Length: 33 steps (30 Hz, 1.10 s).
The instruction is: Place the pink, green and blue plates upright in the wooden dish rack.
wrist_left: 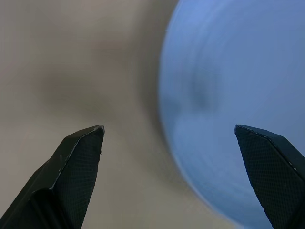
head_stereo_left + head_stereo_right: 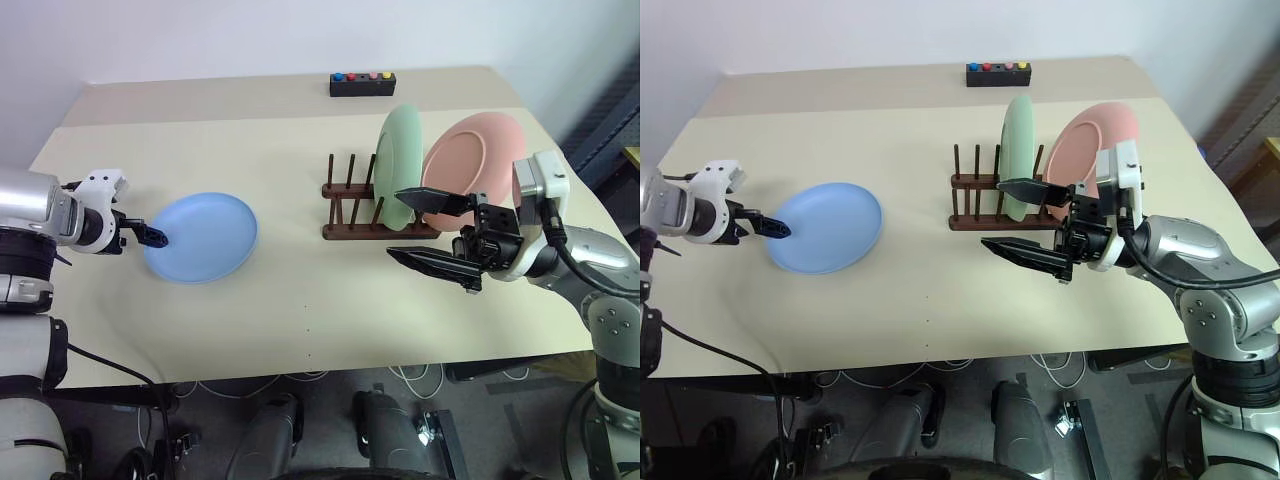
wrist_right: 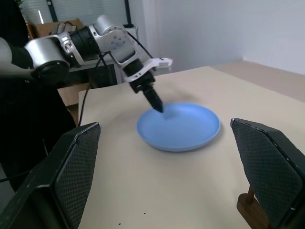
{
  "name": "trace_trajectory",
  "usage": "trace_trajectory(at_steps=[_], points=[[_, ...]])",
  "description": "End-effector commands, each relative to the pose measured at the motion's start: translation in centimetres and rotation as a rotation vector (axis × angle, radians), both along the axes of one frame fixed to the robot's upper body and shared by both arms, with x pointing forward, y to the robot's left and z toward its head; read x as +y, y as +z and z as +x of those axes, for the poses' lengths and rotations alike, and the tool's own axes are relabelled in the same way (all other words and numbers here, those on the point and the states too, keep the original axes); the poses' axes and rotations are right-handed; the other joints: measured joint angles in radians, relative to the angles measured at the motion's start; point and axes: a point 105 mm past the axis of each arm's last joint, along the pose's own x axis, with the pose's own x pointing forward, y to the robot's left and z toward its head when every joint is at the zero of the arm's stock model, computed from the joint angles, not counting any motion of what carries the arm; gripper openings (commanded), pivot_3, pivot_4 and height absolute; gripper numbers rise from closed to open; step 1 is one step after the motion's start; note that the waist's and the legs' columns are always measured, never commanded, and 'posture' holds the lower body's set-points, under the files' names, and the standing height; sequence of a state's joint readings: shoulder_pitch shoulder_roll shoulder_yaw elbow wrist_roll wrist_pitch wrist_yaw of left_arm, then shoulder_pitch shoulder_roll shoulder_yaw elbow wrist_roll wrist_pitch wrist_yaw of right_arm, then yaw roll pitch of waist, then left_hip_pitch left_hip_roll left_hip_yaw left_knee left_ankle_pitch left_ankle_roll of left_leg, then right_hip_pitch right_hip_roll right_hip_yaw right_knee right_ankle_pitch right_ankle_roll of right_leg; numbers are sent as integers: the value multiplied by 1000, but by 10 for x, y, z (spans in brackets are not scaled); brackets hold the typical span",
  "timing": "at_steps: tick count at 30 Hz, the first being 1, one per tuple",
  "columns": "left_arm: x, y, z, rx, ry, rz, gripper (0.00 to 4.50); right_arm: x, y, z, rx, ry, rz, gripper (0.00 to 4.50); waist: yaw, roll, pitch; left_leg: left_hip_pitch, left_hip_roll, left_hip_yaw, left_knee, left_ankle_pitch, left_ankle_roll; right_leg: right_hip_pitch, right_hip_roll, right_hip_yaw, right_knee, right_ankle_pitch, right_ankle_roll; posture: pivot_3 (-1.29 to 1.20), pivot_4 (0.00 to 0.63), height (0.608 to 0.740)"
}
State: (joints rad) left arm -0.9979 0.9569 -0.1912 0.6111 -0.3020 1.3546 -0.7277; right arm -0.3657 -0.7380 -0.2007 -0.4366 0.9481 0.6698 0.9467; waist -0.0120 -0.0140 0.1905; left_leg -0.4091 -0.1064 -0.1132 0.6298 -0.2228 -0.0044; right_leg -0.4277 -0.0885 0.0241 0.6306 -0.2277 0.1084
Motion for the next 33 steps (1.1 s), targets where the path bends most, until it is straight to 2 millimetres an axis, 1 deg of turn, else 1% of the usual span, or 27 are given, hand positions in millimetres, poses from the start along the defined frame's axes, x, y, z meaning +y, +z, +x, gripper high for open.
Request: trace_trajectory(at_steps=[1,3,5,6,7,8,9,10,11,13,15,20,21,22,23,24,25,26,27,29,30,31,33], points=[[3,17,5,-32,17,-14,4500,1,6,-4,-27,7,19,4461,2,0,0,0,0,0,0,0,0,0,0,0,0,0,0,0,150,740],[4,15,5,-7,55,-38,4500,2,7,-4,-24,6,23,4461,2,-1,0,0,0,0,0,0,0,0,0,0,0,0,0,0,150,740],[4,6,7,20,84,-70,4500,2,7,-3,-10,-1,30,4461,1,-1,0,0,0,0,0,0,0,0,0,0,0,0,0,0,150,740],[2,1,8,31,88,-83,4255,2,7,-2,-8,-6,30,4492,1,-1,0,0,0,0,0,0,0,0,0,0,0,0,0,0,150,740],[1,-2,8,38,89,-92,3927,1,6,-2,-8,-10,29,4500,1,-1,0,0,0,0,0,0,0,0,0,0,0,0,0,0,150,740],[-4,-5,9,52,84,-124,3618,1,7,-2,-8,-14,29,4500,1,-1,1,0,0,0,0,0,0,0,0,0,0,0,0,0,150,740],[-8,-9,8,71,77,-135,3172,1,7,-2,-7,-17,30,4500,0,-2,1,0,0,0,0,0,0,0,0,0,0,0,0,0,150,740],[-11,-13,8,86,79,-142,2595,1,7,-2,-6,-20,29,4500,0,-2,1,-1,0,0,1,0,0,0,0,0,0,0,0,0,150,740],[-12,-19,7,106,84,-143,2148,1,7,-2,-6,-22,30,4500,0,-2,1,-1,0,0,1,0,0,0,0,0,0,0,0,0,150,740],[-9,-30,5,133,104,-137,1103,-1,9,-2,-5,-30,31,4500,0,-2,1,-1,0,0,0,0,0,0,0,0,0,0,0,0,150,740],[-6,-32,4,133,128,-138,82,-3,8,-2,-2,-42,27,4500,1,-1,0,0,0,0,1,0,0,0,-1,0,1,0,0,0,150,740],[-5,-20,13,70,154,-147,31,-4,7,-1,3,-56,22,4500,4,-2,-1,0,-1,0,1,0,0,1,-2,0,0,0,0,0,150,740],[-7,-12,21,0,155,-184,31,-5,7,0,3,-58,23,4500,4,-2,-1,0,-1,0,1,0,0,1,-2,0,1,0,0,0,150,740],[-13,2,32,-115,136,-256,31,-4,6,1,2,-60,14,4500,3,-2,-1,0,-1,0,1,0,0,1,-2,0,1,0,0,0,150,740],[-16,12,39,-197,127,-308,31,-4,5,1,1,-61,7,4500,3,-3,-1,0,0,-1,1,0,0,1,-2,0,1,0,0,0,150,740],[-24,34,50,-352,96,-402,31,-2,1,4,-21,-74,-35,4500,3,-3,-1,0,0,-1,1,0,0,0,-2,0,1,0,0,0,150,740],[-28,49,54,-452,81,-461,31,0,-2,5,-39,-82,-66,4500,3,-3,-1,0,0,-1,1,0,0,0,-2,-1,1,0,0,0,150,740],[-34,65,58,-580,70,-543,31,3,-1,8,-71,-95,-84,4500,3,-4,0,-1,-1,-1,1,0,0,0,-3,-1,1,0,0,0,150,740],[-42,78,56,-676,39,-622,31,6,2,12,-115,-115,-98,4500,2,-4,0,-1,-1,-1,1,0,0,-1,-3,-1,0,0,0,0,150,740],[-56,92,48,-807,18,-768,31,12,8,16,-161,-128,-95,4500,0,-4,0,-2,-1,0,2,0,0,-1,-4,0,0,1,1,0,150,740],[-60,95,44,-844,18,-809,31,13,9,18,-171,-130,-96,4500,-1,-4,0,-2,-1,1,2,0,0,-1,-4,0,0,1,1,0,150,740],[-62,93,41,-861,50,-842,31,14,7,22,-207,-156,-129,4500,-1,-5,0,-2,-1,1,2,0,0,-1,-4,0,1,1,1,0,150,740],[-70,91,35,-949,86,-854,31,18,8,29,-265,-193,-153,4500,-3,-5,-1,-2,-1,1,2,0,-1,-1,-3,0,1,1,1,0,150,740]])
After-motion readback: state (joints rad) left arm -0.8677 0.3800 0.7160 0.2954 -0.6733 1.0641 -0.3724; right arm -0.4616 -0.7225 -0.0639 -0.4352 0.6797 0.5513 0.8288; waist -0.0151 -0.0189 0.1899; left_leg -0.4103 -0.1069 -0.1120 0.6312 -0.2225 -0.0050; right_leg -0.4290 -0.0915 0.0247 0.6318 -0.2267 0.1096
